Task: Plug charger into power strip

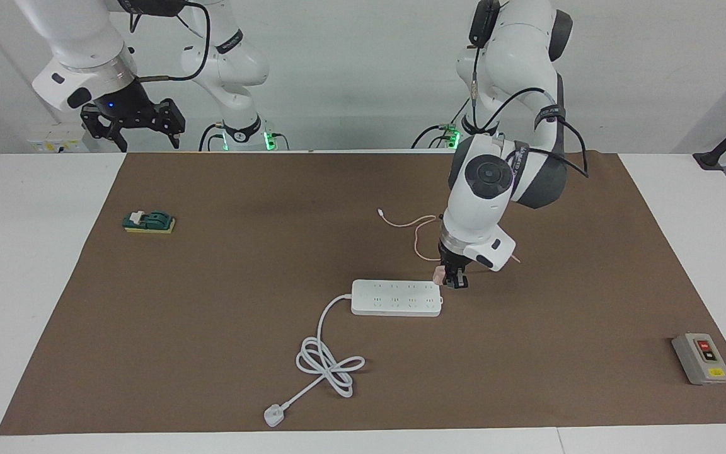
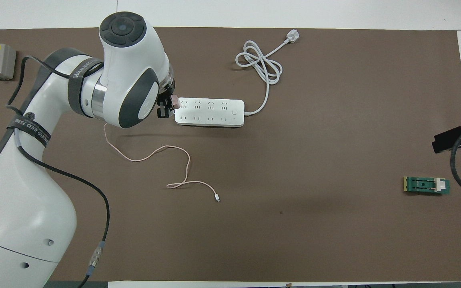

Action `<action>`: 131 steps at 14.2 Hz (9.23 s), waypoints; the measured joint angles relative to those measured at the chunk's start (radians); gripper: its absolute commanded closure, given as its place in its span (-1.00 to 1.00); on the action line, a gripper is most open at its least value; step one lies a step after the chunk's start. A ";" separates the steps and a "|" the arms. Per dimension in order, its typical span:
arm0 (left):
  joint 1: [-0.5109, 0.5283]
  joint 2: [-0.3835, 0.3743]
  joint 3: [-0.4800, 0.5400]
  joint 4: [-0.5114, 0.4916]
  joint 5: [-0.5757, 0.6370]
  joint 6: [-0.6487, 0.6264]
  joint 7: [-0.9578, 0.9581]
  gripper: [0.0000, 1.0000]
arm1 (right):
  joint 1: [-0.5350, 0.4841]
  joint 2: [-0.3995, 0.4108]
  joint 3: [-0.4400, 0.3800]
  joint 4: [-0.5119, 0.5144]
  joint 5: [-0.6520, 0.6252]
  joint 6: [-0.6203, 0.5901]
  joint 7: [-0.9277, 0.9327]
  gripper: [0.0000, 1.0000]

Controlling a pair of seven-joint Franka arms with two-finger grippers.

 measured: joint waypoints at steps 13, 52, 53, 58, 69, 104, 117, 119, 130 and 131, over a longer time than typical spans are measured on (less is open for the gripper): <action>-0.002 -0.051 -0.001 -0.200 0.000 0.187 0.004 1.00 | 0.000 0.000 0.000 0.000 0.000 0.000 0.000 -1.00; -0.038 -0.055 -0.003 -0.251 0.037 0.243 0.030 1.00 | 0.001 0.000 0.006 0.000 0.000 0.000 0.000 -1.00; -0.038 -0.054 -0.003 -0.260 0.037 0.257 0.031 1.00 | 0.001 0.000 0.006 0.000 0.000 0.000 0.000 -1.00; -0.038 -0.056 -0.002 -0.274 0.037 0.276 0.036 1.00 | 0.001 0.000 0.006 0.000 0.000 0.000 0.000 -1.00; -0.038 -0.094 0.001 -0.364 0.039 0.384 0.052 1.00 | 0.001 0.000 0.006 0.000 0.000 0.000 0.000 -1.00; 0.470 -0.378 0.019 -0.181 -0.012 -0.173 1.575 -1.00 | 0.001 0.000 0.010 0.000 0.006 0.000 0.000 -1.00; 0.417 -0.461 -0.006 -0.181 -0.068 -0.273 1.748 -1.00 | 0.001 0.000 0.010 0.000 0.006 0.000 0.000 -1.00; 0.417 -0.487 -0.008 -0.193 -0.068 -0.314 1.819 -1.00 | 0.001 0.000 0.010 0.000 0.006 0.000 0.000 -1.00; 0.365 -0.564 -0.006 -0.272 -0.068 -0.320 1.880 -1.00 | 0.001 0.000 0.010 0.000 0.006 0.000 0.000 -1.00; 0.365 -0.564 -0.002 -0.272 -0.062 -0.320 1.894 -1.00 | 0.001 0.000 0.010 0.000 0.006 0.000 0.000 -1.00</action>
